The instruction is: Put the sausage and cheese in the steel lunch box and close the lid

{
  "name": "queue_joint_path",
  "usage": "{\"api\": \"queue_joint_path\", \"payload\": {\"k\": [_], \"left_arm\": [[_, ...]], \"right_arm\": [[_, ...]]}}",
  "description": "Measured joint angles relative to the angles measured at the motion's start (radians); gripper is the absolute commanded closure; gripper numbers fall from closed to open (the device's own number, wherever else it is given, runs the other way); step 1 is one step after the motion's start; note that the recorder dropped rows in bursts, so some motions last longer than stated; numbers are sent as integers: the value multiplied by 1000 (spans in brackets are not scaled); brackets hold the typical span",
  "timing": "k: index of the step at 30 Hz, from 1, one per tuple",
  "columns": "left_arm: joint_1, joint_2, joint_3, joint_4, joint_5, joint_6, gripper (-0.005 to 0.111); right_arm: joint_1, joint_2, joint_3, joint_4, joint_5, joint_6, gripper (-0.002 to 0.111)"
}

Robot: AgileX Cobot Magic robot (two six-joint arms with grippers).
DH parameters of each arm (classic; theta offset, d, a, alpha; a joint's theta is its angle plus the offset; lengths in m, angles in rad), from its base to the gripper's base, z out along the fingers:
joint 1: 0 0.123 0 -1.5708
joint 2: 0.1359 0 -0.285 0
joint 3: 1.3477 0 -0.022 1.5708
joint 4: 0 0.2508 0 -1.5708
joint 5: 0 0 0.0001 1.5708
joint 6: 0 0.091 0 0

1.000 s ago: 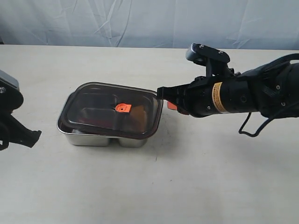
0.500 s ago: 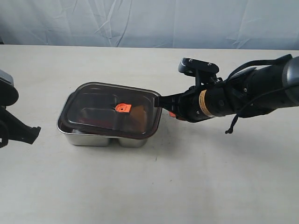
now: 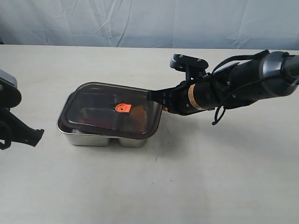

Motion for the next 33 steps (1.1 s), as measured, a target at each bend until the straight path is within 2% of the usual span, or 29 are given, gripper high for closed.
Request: {"api": "queue_joint_path", "payload": {"k": [25, 33], "left_arm": [[0, 0, 0, 0, 22, 0, 106], [0, 0, 0, 0, 24, 0, 106]], "right_arm": [[0, 79, -60, -13, -59, 0, 109], [-2, 80, -127, -8, -84, 0, 109]]}}
